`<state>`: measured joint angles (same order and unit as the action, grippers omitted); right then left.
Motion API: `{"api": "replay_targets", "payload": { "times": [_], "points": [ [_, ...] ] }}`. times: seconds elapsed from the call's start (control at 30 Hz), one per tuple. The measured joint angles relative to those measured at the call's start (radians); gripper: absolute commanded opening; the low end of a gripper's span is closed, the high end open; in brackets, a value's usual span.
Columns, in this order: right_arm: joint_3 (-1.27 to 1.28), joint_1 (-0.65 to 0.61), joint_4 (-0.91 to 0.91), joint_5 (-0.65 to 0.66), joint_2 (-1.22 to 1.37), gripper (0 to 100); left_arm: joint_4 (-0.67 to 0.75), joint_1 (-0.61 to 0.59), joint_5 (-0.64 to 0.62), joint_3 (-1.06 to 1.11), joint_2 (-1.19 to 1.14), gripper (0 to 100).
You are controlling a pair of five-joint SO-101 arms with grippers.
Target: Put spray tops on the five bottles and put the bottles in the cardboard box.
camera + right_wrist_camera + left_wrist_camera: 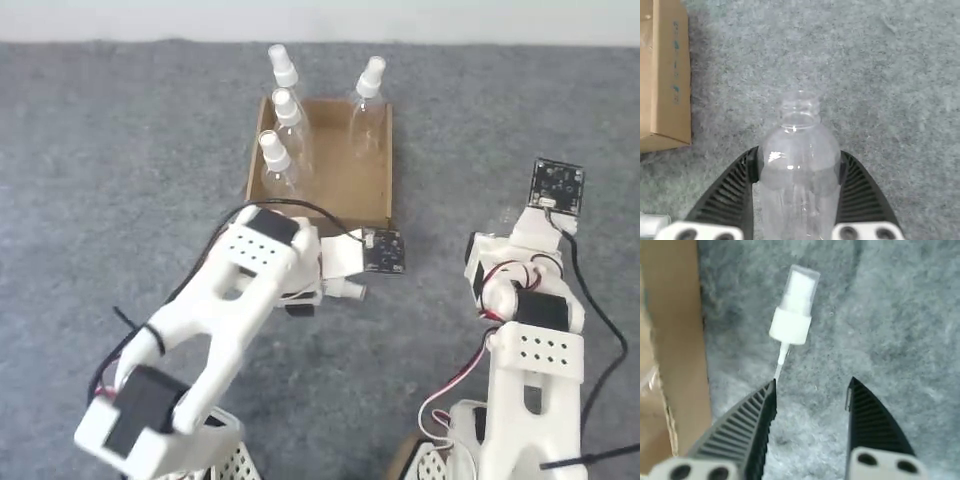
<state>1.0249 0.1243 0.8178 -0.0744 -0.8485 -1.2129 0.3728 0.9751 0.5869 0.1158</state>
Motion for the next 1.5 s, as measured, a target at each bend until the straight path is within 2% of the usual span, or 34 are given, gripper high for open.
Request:
{"api": "replay_targets", "payload": {
  "times": [0.27,0.77,1.23,1.5],
  "points": [
    [0.000,0.000,0.000,-0.003,0.000,4.0,0.000,0.063,0.002,-0.129,-0.158,21],
    [0.000,-0.002,0.000,-0.003,0.000,3.9,0.000,0.061,0.002,-0.338,-0.440,21],
    [0.000,-0.002,0.000,-0.003,0.000,3.8,-0.005,0.069,0.000,-0.362,-0.503,5],
    [0.000,-0.002,-0.028,-0.009,0.000,3.8,-0.164,0.086,-0.017,-0.466,-0.514,2]
  ]
}}
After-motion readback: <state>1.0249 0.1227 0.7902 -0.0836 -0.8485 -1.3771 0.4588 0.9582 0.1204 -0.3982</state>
